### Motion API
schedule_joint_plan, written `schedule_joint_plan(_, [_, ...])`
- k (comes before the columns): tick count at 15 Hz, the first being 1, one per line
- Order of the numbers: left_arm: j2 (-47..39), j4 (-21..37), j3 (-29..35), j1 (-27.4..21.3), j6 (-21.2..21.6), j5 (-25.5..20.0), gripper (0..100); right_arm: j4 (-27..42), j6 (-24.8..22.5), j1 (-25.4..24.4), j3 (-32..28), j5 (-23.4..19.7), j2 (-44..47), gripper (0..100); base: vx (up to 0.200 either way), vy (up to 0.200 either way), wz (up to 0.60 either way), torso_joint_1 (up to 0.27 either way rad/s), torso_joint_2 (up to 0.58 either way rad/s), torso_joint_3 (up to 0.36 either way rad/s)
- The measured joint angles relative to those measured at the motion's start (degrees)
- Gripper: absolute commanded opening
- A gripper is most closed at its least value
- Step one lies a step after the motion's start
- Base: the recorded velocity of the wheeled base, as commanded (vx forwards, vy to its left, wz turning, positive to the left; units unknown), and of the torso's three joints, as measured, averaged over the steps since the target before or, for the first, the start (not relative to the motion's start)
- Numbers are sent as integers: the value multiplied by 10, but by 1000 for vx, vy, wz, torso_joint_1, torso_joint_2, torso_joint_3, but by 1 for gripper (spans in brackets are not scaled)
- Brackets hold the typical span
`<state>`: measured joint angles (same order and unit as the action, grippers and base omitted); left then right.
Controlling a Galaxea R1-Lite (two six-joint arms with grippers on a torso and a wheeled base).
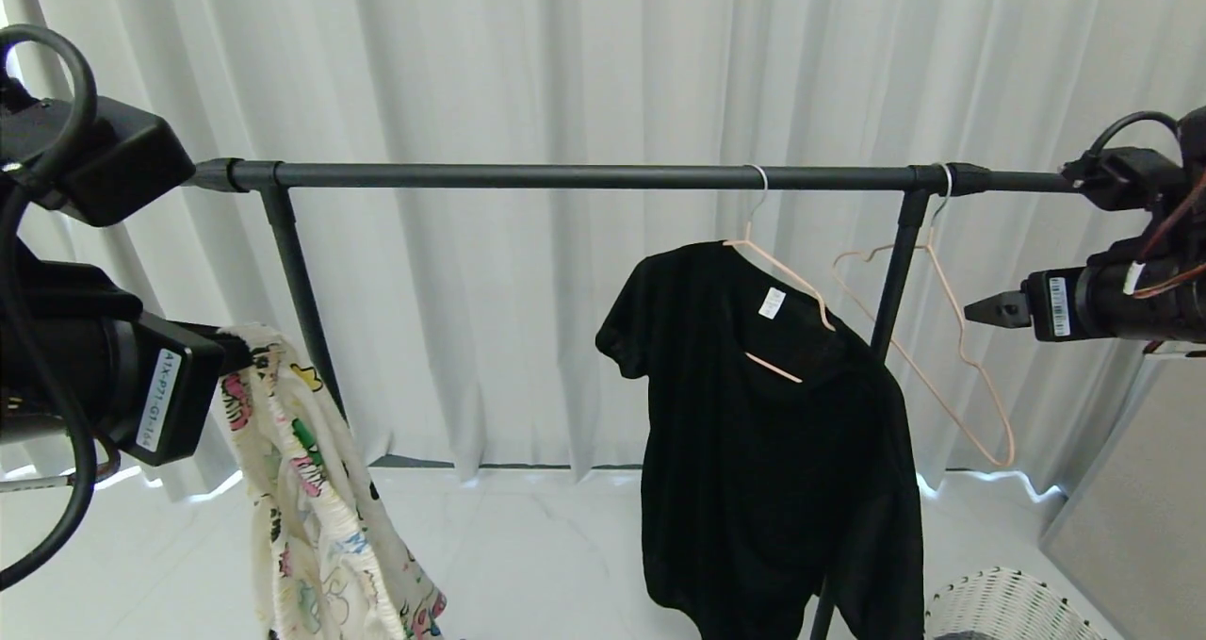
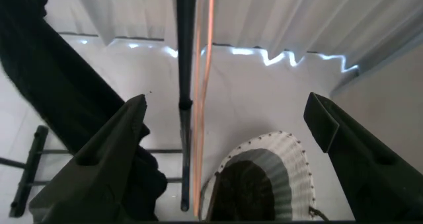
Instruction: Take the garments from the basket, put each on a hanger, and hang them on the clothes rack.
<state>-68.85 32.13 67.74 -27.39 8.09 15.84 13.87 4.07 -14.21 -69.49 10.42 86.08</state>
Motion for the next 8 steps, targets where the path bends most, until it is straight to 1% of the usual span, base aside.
schedule_joint_plan(4, [3,-12,0,0,0,0,0,-46,-6,25,-4,-24,68,100,0,0,0,0,0,0])
schedule_joint_plan(6, [3,-14,0,0,0,2,0,-74,-10,40,-7,-49,103,100,0,0,0,0,0,0])
schedule_joint_plan(8, [3,-15,-3,0,0,2,0,-79,-10,45,-18,-64,132,100,0,0,0,0,0,0])
